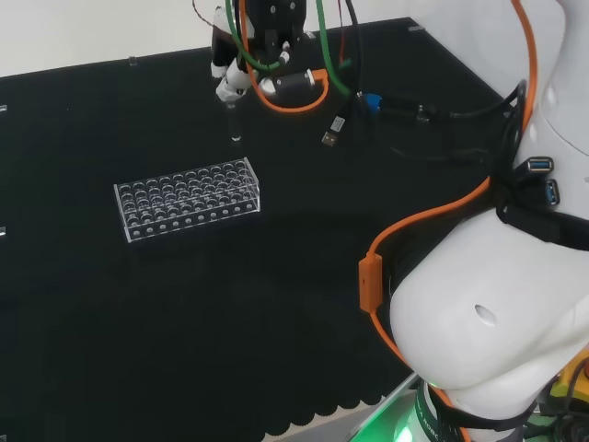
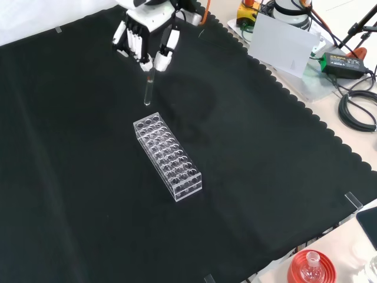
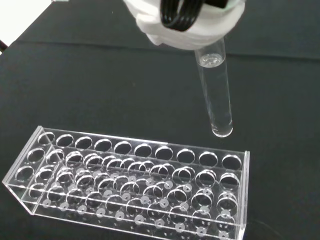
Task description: Shake the test tube.
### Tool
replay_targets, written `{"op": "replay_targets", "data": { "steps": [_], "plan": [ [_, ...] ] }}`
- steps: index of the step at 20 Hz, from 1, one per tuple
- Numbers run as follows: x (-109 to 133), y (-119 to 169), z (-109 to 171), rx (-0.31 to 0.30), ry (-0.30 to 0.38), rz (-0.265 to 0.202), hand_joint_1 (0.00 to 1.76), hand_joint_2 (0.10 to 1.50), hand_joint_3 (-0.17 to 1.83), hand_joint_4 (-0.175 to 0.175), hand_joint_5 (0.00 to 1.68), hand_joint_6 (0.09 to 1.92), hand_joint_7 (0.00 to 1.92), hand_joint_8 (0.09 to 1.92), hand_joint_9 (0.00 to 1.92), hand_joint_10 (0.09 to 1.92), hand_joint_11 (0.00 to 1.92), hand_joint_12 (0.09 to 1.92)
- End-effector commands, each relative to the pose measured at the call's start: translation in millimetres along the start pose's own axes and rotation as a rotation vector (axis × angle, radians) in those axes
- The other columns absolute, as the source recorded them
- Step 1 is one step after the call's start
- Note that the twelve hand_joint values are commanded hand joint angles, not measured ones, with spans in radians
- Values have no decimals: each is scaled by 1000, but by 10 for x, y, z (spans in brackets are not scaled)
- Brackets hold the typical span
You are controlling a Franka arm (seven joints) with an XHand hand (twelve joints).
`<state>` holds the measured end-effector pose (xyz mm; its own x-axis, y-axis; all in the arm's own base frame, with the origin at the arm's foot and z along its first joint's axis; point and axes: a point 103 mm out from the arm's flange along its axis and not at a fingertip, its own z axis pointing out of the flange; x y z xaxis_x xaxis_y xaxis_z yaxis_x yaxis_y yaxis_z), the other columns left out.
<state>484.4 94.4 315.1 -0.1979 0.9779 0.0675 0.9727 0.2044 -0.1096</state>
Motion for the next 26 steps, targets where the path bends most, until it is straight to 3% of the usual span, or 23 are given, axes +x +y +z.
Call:
{"op": "replay_targets", "data": {
  "steps": [1,11,22,24,26],
  "plan": [
    [7,-105,-142,-9,-11,1,1418,940,39,-175,1289,461,1448,475,1272,297,516,1361],
    [118,-256,-379,-48,27,2,1418,939,39,-175,1292,456,1451,468,1276,290,515,1361],
    [745,-173,-446,-65,139,-109,1418,938,39,-175,1295,450,1456,459,1280,283,515,1361],
    [824,-169,-408,-49,140,-125,1418,937,39,-175,1296,448,1457,457,1281,281,515,1361],
    [792,-184,-361,-32,120,-114,1418,937,39,-175,1298,446,1458,455,1282,279,515,1361]
  ]
}}
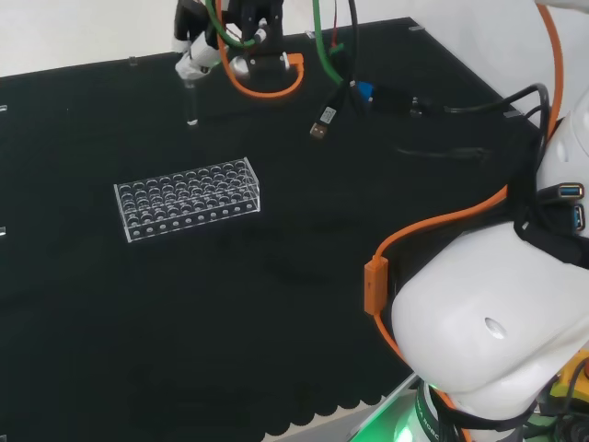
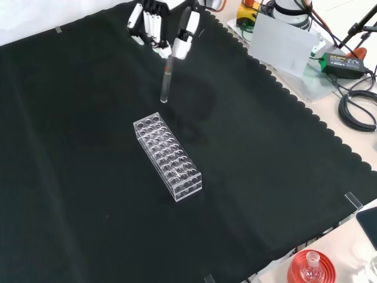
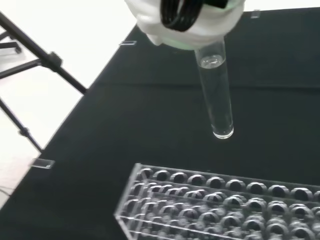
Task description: Shake the test tube.
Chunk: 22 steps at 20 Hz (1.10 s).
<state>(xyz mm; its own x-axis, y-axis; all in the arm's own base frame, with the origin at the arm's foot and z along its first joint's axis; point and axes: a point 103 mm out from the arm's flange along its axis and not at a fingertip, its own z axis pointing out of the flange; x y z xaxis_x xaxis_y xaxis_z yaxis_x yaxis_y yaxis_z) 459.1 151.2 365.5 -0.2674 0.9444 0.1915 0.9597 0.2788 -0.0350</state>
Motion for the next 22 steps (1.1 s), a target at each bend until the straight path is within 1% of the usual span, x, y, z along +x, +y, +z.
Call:
{"op": "replay_targets", "data": {
  "steps": [1,3,5,7,9,11,12,14,15,22],
  "plan": [
    [81,-14,117,42,-17,-12,1419,937,39,-175,1298,445,1459,454,1282,278,515,1361],
    [-102,-71,137,58,-60,30,1419,936,39,-175,1299,443,1460,452,1283,276,515,1361],
    [-323,-139,140,70,-105,84,1419,936,40,-175,1300,441,1461,450,1284,274,515,1361],
    [-542,-211,120,75,-136,143,1419,936,40,-175,1301,440,1462,448,1285,272,515,1361],
    [-704,-262,86,71,-156,190,1419,935,40,-175,1302,438,1463,445,1286,270,515,1361],
    [-796,-282,51,63,-166,218,1419,935,40,-175,1303,436,1464,443,1288,267,515,1361],
    [-812,-280,40,59,-165,224,1419,935,40,-175,1303,435,1464,442,1288,266,516,1361],
    [-783,-254,34,53,-157,218,1419,935,40,-175,1305,433,1466,440,1289,264,516,1361],
    [-740,-232,42,52,-148,208,1419,934,41,-175,1305,432,1466,439,1290,262,516,1360],
    [-244,-41,167,54,-65,94,1419,933,41,-175,1308,426,1469,433,1294,255,518,1359]
  ]
}}
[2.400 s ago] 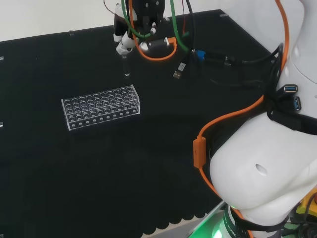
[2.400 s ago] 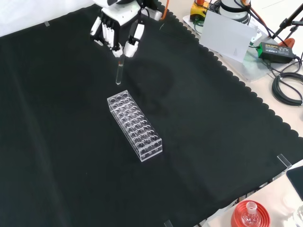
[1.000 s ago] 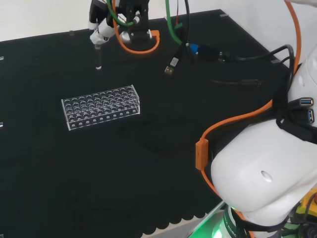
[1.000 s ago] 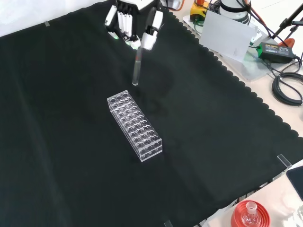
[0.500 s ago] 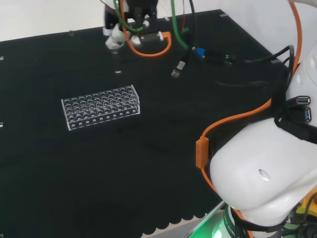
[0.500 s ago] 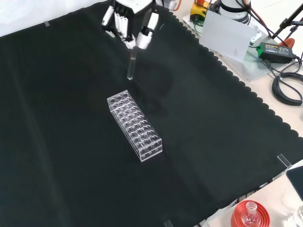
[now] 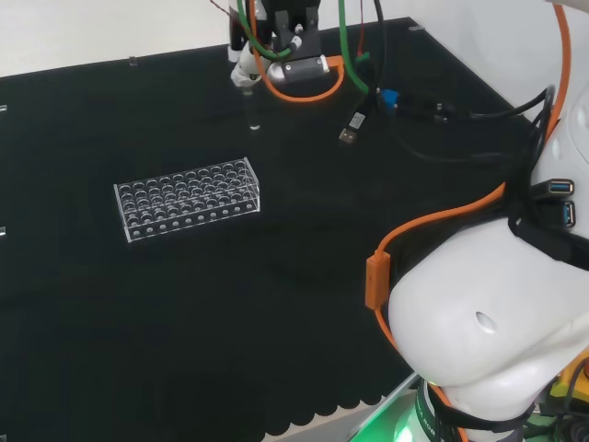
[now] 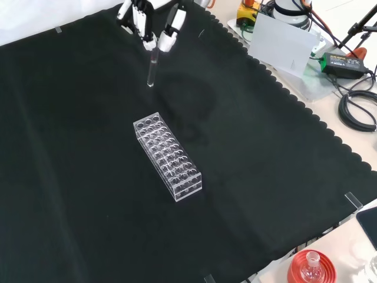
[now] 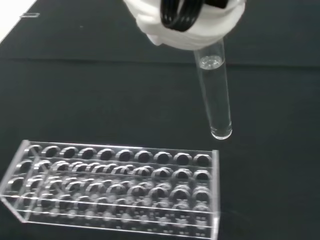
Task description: Shake the test tube.
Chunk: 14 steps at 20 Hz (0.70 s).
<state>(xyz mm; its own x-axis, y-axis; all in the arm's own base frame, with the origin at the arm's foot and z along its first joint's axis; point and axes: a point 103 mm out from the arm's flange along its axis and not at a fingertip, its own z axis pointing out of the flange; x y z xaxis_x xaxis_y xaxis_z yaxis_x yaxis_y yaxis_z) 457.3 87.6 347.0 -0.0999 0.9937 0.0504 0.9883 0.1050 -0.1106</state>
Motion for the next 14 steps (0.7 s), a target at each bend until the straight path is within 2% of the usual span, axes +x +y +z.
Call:
{"op": "replay_targets", "data": {
  "steps": [1,6,14],
  "plan": [
    [496,87,38,0,69,-111,1419,933,41,-175,1308,425,1470,432,1294,254,518,1359],
    [708,111,51,-1,91,-161,1419,932,42,-175,1310,422,1471,429,1296,250,518,1358],
    [592,79,61,3,77,-144,1420,931,43,-175,1313,417,1474,423,1300,242,519,1357]
  ]
}}
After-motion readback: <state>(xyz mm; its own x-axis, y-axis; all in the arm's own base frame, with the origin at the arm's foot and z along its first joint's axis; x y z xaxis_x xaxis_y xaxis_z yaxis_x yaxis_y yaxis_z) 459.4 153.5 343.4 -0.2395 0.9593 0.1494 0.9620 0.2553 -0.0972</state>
